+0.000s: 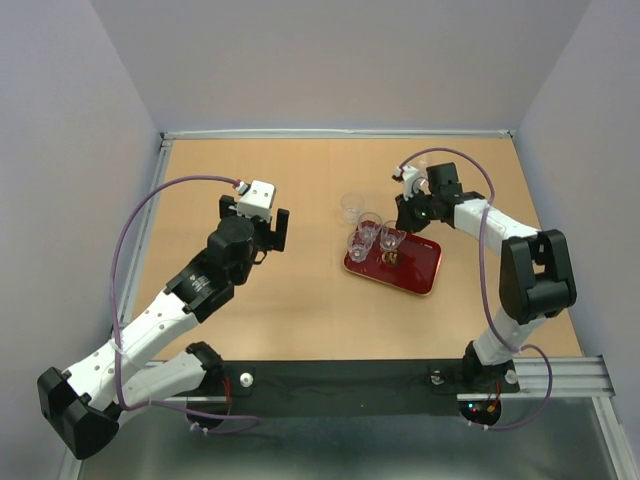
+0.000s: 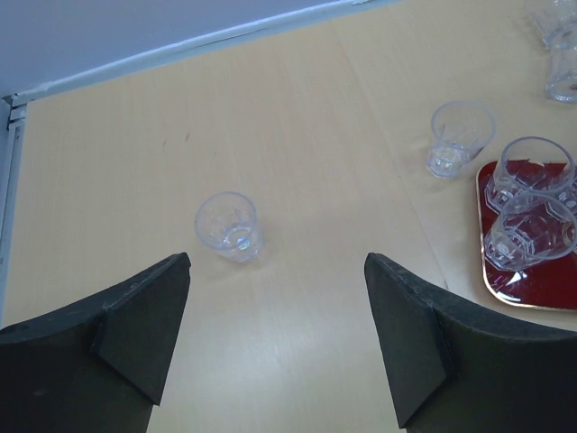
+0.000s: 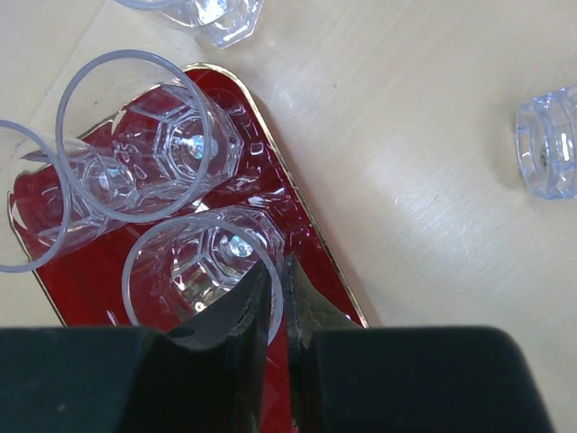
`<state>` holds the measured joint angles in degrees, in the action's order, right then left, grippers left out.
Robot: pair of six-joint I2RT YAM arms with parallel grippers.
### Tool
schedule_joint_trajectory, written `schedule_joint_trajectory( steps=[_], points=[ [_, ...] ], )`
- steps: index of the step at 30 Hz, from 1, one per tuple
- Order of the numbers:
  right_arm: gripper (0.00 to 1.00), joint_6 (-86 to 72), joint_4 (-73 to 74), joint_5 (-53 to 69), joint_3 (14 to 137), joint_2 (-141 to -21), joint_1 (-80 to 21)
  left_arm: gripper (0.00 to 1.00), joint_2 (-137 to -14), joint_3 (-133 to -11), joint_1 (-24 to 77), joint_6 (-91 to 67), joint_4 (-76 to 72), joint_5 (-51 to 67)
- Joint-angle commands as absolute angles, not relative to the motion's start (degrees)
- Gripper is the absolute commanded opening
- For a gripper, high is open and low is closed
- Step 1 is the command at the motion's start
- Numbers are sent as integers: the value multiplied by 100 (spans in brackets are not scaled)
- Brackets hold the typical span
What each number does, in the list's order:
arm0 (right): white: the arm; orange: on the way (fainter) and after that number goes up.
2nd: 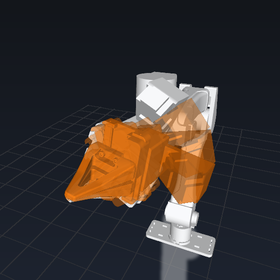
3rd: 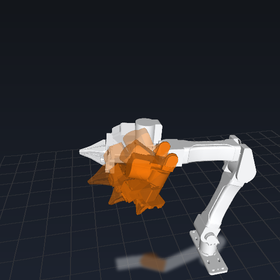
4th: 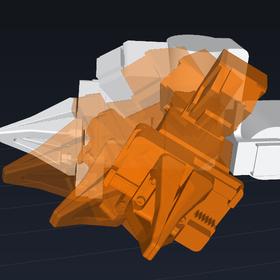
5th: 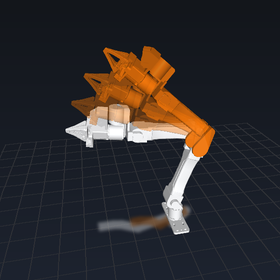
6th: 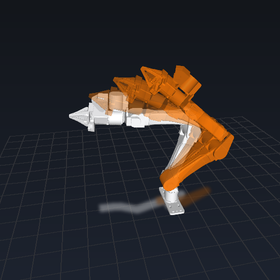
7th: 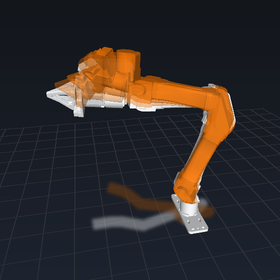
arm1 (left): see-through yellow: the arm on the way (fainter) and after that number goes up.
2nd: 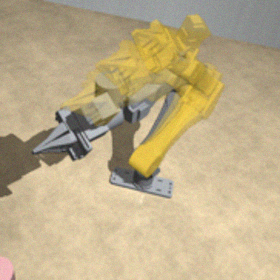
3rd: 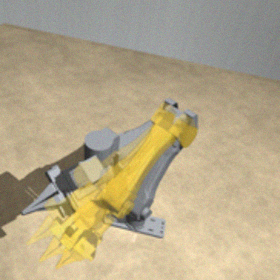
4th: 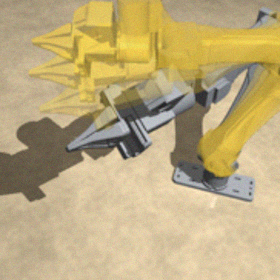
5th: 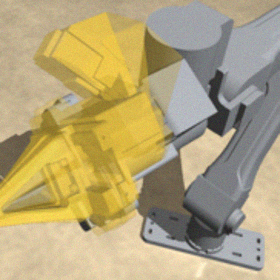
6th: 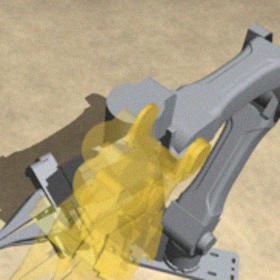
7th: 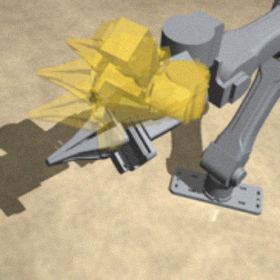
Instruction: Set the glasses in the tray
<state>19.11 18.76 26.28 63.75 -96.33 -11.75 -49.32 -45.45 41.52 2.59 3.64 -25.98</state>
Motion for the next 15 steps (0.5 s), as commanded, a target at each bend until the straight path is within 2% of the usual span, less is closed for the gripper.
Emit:
schedule_joint_trajectory(
  steps=[1,5,8,9,15],
  points=[
    [17,1872,1547,2540,6636,-9677,-1257,89,-4896,-4509,4122,325,114,-2698],
    [20,1890,1555,2522,6653,-9677,-1274,89,-4896,-4509,4122,325,114,-2707],
    [36,1934,1547,2496,6618,-9598,-1283,89,-4904,-4500,4113,325,88,-2707],
    [38,1942,1547,2479,6609,-9572,-1283,89,-4904,-4474,4113,334,79,-2664],
    [39,2021,1538,2286,6539,-9229,-1283,89,-5045,-4482,4113,334,70,-2514]
  ],
)
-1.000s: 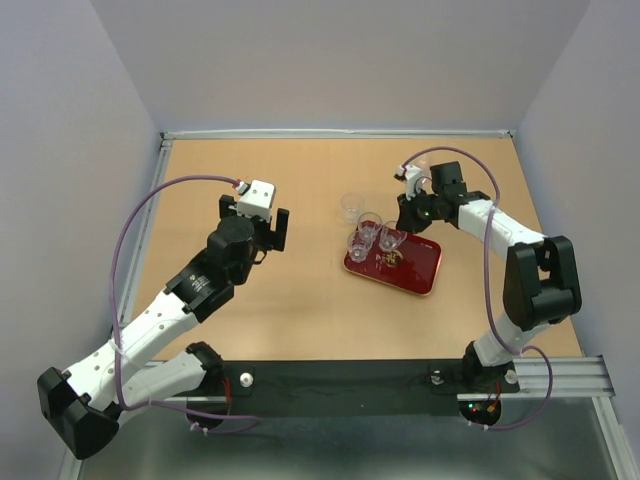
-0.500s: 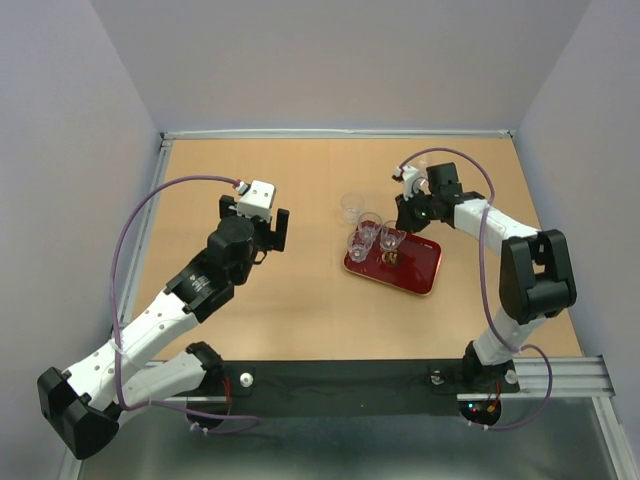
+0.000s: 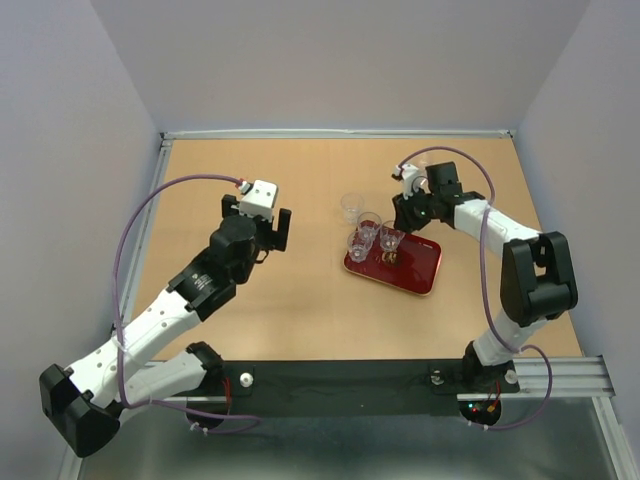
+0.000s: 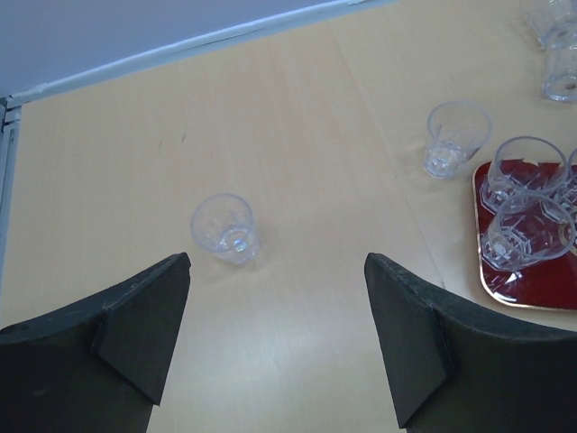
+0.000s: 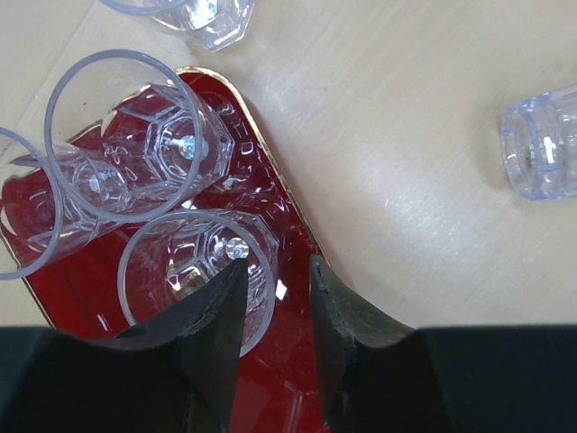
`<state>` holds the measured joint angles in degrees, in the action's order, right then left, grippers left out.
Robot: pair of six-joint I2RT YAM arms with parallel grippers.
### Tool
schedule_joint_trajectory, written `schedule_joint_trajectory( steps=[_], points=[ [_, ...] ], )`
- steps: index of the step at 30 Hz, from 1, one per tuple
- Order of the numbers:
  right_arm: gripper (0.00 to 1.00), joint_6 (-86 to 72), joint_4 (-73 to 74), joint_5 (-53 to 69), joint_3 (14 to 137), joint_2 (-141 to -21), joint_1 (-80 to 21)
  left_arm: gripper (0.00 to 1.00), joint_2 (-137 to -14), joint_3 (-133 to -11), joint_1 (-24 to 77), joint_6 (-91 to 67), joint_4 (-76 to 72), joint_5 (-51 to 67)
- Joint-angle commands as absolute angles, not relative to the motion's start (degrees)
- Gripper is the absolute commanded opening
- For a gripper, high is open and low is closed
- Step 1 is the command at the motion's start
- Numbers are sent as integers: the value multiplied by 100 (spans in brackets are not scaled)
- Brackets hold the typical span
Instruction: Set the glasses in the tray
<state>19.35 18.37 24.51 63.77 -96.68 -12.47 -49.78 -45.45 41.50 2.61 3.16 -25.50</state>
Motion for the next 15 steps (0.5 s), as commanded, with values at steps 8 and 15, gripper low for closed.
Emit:
schedule_joint_trajectory(
  steps=[8,15],
  points=[
    [44,2223,1538,2127,6100,-8184,-1283,90,-5299,-4614,4025,80,-105,-1706],
    [46,2303,1521,2337,5327,-6989,-863,91,-5932,-5053,3982,-1001,-518,-520]
  ],
)
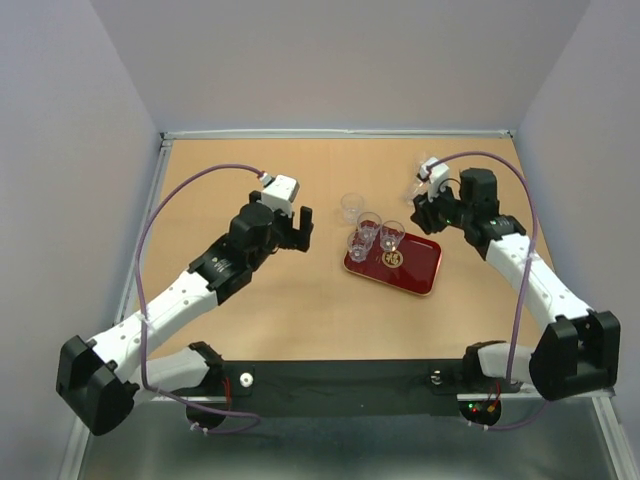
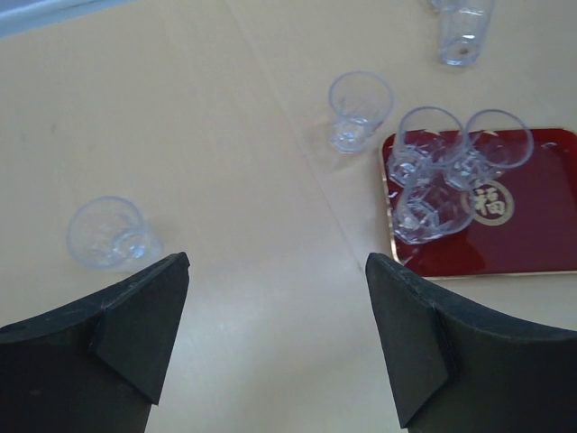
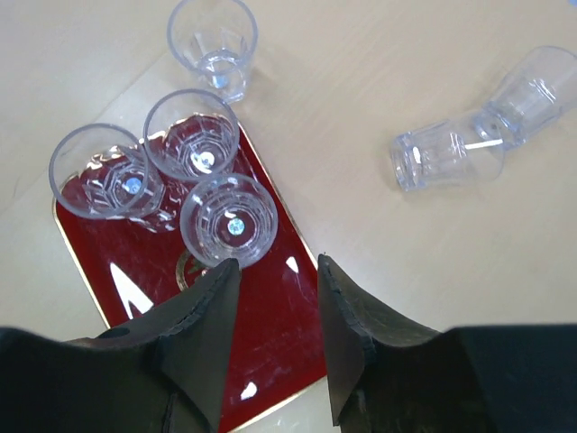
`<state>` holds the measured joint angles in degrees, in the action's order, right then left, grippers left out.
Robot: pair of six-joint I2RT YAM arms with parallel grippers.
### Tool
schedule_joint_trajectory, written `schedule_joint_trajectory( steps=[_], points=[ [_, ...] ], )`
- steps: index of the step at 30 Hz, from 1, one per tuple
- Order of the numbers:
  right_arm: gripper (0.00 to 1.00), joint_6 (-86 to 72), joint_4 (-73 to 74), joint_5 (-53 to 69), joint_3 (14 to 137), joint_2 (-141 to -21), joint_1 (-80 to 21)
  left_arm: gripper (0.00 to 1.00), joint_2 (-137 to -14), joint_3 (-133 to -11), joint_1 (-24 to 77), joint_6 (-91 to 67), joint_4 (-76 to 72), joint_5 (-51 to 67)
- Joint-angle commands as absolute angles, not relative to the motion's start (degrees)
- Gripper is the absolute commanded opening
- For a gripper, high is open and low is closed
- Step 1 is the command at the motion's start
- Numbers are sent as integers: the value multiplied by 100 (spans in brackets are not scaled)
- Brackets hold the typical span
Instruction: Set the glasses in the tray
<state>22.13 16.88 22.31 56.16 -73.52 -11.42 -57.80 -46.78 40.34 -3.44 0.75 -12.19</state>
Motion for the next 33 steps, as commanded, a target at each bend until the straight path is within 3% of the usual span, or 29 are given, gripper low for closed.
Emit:
schedule_joint_trajectory(
  steps=[1,6,11,14,23,33],
  points=[
    [46,2251,1486,2547,5178,-6822,-740,91,-6107,-5071,3973,-1367,-606,-440],
    [46,1916,1441,3233,5036,-6469,156,90,-7002,-5203,3806,-2494,-1177,-26],
    [46,1978,1275,3156,4790,-6284,264,88,-7970,-5624,3612,-3436,-1213,150],
    [46,1977,1248,3138,4772,-6328,290,81,-8629,-6019,3533,-3813,-1081,324],
    [46,1942,1169,3146,4693,-6214,378,68,-10432,-7646,3498,-4113,-9,291],
    [46,1890,1072,3120,4649,-6108,474,68,-11328,-8673,3507,-3885,869,-395]
  ],
)
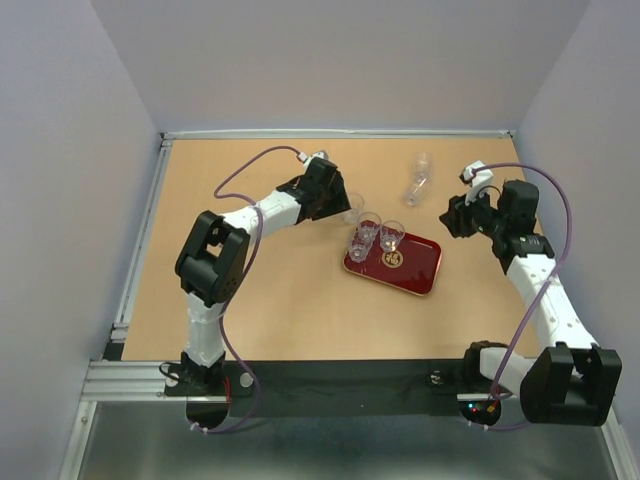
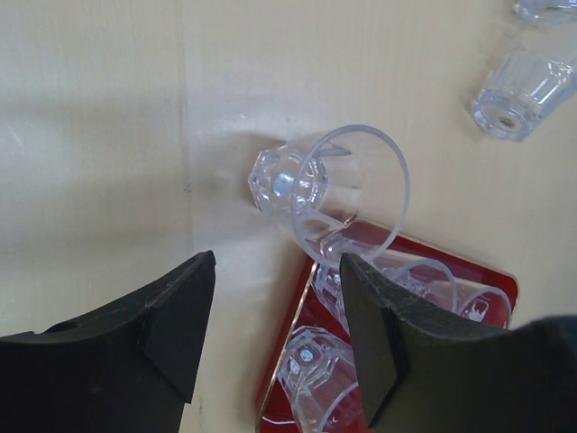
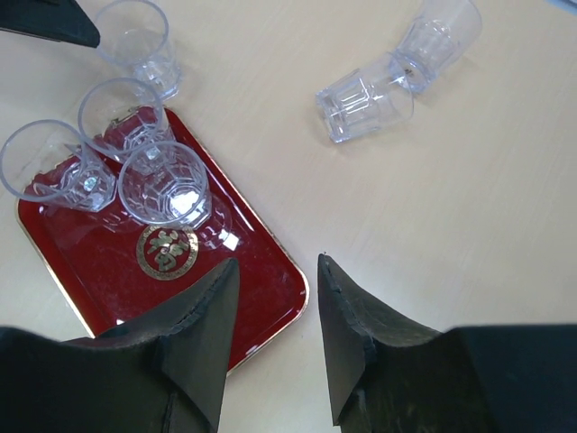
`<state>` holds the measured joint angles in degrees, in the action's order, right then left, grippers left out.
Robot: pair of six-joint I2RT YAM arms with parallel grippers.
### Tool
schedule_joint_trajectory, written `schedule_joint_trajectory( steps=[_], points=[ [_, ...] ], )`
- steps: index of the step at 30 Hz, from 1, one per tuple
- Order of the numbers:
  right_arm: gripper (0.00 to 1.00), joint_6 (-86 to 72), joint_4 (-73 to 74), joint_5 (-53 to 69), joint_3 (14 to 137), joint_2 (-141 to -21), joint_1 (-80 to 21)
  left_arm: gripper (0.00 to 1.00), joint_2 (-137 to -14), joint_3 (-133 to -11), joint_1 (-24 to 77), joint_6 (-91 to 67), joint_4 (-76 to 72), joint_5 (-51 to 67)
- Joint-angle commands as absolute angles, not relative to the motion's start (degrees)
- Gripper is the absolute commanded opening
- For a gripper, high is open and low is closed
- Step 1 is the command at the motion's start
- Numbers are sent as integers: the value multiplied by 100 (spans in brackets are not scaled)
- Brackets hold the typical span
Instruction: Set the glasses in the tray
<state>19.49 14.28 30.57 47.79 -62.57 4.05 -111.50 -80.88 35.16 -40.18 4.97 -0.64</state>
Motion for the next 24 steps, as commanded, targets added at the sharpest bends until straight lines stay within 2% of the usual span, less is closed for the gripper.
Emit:
schedule_joint_trajectory(
  steps=[1,7,11,15,16,18,19,22,24],
  points=[
    [46,1881,1072,3120,4632,-6108,492,68,-11399,-8805,3507,-3850,966,-404],
    [46,1872,1063,3138,4623,-6082,545,66,-11671,-9026,3498,-3832,1037,-580],
    [46,1863,1055,3155,4614,-6082,571,59,-11795,-9176,3480,-3841,1063,-650],
    [46,1854,1046,3173,4605,-6073,589,39,-11883,-9264,3437,-3858,1055,-720],
    [46,1846,1037,3173,4605,-6065,598,28,-11883,-9264,3437,-3858,1055,-764],
    [46,1846,1046,3190,4605,-6064,606,19,-11857,-9246,3437,-3824,1046,-861],
    [46,1854,1046,3190,4605,-6064,606,10,-11830,-9237,3437,-3797,1046,-896],
    [46,1846,1037,3208,4605,-6056,624,0,-11664,-9123,3402,-3709,1037,-1115],
    [46,1863,1046,3225,4588,-6056,624,0,-11453,-8983,3393,-3657,950,-1405]
  ],
)
